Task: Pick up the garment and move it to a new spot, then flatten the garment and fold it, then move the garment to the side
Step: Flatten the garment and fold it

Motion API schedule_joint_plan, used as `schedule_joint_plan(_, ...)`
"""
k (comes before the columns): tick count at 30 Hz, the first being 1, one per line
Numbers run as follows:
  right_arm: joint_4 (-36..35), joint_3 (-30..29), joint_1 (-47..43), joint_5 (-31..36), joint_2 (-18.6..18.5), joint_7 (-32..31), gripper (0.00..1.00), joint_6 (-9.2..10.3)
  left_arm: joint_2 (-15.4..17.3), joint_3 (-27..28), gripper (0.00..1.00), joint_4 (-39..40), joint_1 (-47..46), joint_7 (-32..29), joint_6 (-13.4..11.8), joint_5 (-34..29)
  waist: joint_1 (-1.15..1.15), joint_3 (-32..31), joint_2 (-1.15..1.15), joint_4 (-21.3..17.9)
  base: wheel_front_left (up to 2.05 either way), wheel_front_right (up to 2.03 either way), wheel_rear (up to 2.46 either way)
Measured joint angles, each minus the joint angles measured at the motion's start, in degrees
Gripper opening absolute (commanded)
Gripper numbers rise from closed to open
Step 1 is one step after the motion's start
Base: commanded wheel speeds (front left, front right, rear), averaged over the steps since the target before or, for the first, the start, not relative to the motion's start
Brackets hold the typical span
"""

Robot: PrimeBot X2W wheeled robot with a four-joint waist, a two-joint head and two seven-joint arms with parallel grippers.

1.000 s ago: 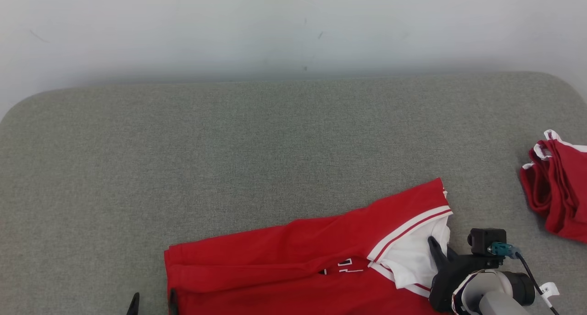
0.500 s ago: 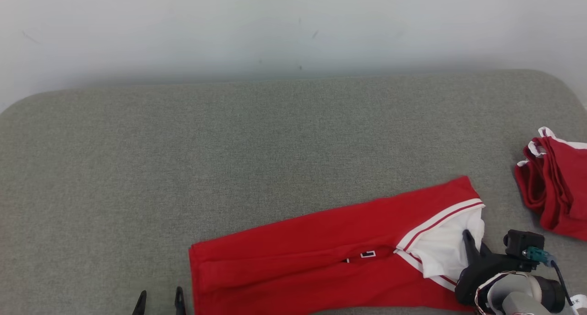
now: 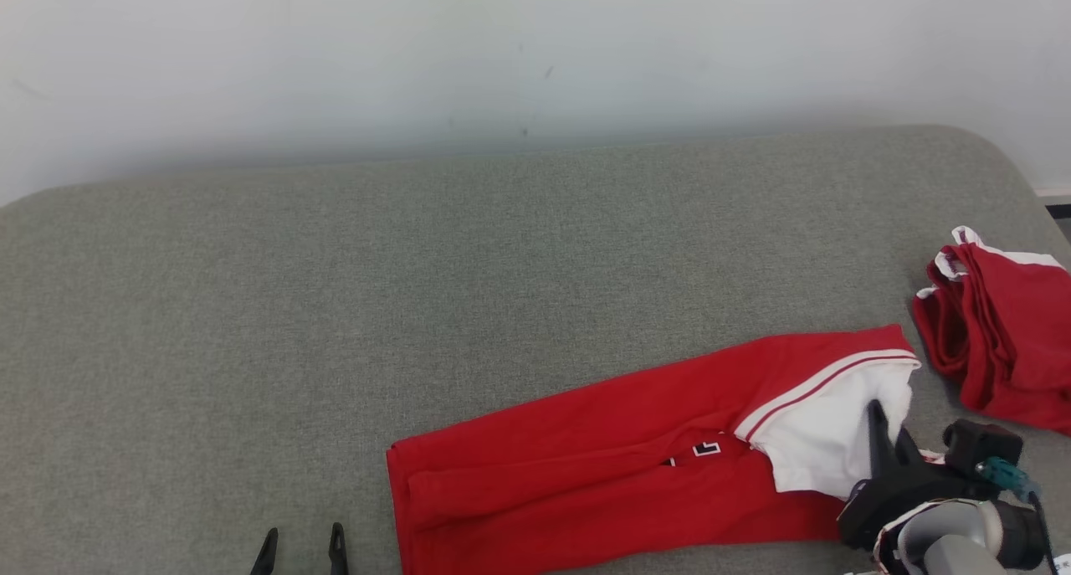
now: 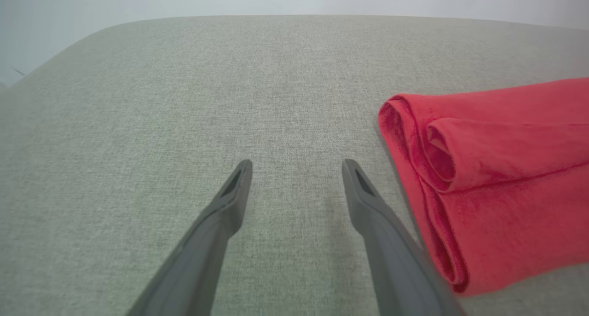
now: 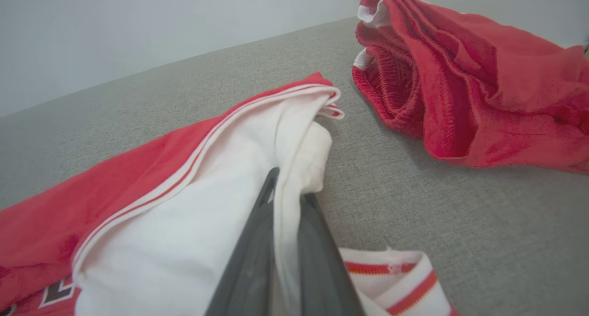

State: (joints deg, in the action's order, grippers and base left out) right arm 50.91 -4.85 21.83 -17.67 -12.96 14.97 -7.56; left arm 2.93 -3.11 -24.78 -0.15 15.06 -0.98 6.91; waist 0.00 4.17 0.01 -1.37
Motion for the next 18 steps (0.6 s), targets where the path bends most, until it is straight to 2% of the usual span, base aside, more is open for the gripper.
schedule_joint_plan(6, -6.8, 4.2, -4.4, 0.7, 3.3, 0.0, 0.00, 0.01, 0.0, -0.6, 1.00, 0.2, 0.2, 0.0, 0.0, 0.2, 0.00, -0.9, 0.00, -0.9, 0.00, 0.00, 0.00)
schedule_joint_plan(12, -12.2, 14.1, -9.3, -1.5, 4.6, -0.1, 0.00, 0.01, 0.0, -1.3, 1.00, 0.0, 1.1, 0.0, -0.1, 0.3, 0.00, -2.0, -0.01, -1.8, 0.00, 0.00, 0.00)
schedule_joint_plan(18, -17.5, 21.5, -10.2, -4.7, 5.2, -0.7, 0.00, 0.01, 0.0, -1.8, 1.00, -0.3, 1.0, 0.0, 0.0, 0.3, 0.00, -2.4, -0.01, -1.4, 0.00, 0.00, 0.00)
